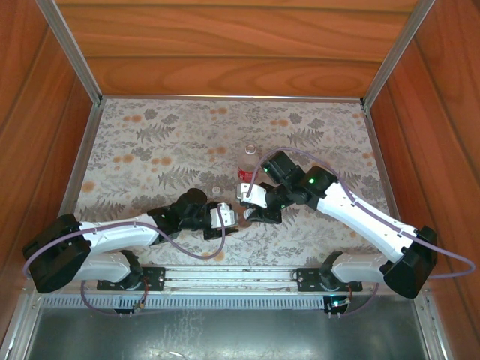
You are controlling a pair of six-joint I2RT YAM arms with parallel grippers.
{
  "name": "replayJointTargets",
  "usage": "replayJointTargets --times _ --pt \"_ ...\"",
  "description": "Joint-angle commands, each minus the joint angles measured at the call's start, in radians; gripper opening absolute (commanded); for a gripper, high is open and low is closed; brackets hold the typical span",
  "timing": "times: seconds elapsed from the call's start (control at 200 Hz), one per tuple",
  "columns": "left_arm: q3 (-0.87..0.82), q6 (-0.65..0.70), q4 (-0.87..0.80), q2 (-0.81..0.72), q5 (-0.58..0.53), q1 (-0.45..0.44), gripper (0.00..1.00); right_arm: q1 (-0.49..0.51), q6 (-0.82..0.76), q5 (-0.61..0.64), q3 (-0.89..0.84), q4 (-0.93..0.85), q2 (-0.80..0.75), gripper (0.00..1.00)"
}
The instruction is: Screw on the bottle caps
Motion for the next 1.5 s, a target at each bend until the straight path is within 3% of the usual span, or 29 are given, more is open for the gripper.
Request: replayJointTargets --times 0.0,0.09,0.19,0.305,0.44,0.675,0.825,0.92,1.025,1.115,1.22,1.349,1.494 --pt "-0.001 0.001 -0.006 -0.002 0.018 0.013 0.55 0.004 -0.039 -0.013 0.011 -0.027 0.012 0.38" --pt "0.001 0.004 -0.006 0.009 0.015 0.017 0.55 0.004 -0.038 -0.017 0.02 -0.041 0.019 0.25" --pt "0.008 0.005 -0.006 0.014 -0.001 0.019 0.55 0.004 -0.02 -0.023 0.024 -0.046 0.021 0.21" --pt "0.021 -0.002 -0.006 0.007 -0.094 0.02 0.55 0.005 0.083 -0.022 0.015 -0.016 0.014 0.15" --pt "0.036 0.001 -0.003 -0.001 -0.218 0.015 0.55 0.004 0.406 -0.021 -0.011 0.081 -0.011 0.05" --pt "0.046 0.024 0.011 -0.007 -0.407 0.009 0.55 0.004 1.099 -0.012 -0.019 0.122 0.018 0.0" --pt "0.045 0.033 0.015 0.001 -0.414 0.007 0.55 0.006 1.261 -0.049 -0.012 0.124 0.028 0.03" --pt "0.038 0.033 0.014 0.006 -0.378 0.007 0.55 0.006 1.18 0.004 -0.005 0.136 -0.009 0.23" --pt "0.02 0.029 0.014 -0.002 -0.3 0.006 0.55 0.006 0.975 0.038 -0.006 0.152 -0.057 0.56" --pt "-0.003 0.013 0.014 -0.027 -0.228 0.009 0.55 0.006 0.724 0.033 -0.023 0.159 -0.104 0.68" --pt "-0.025 0.006 0.012 -0.051 -0.167 0.011 0.55 0.006 0.484 0.044 -0.057 0.166 -0.159 0.72" --pt "-0.042 -0.006 0.012 -0.072 -0.105 0.013 0.56 0.006 0.168 -0.032 -0.081 0.128 -0.192 0.74" --pt "-0.05 -0.028 0.011 -0.103 -0.011 0.018 0.56 0.006 -0.036 -0.065 -0.014 -0.019 -0.14 0.73"
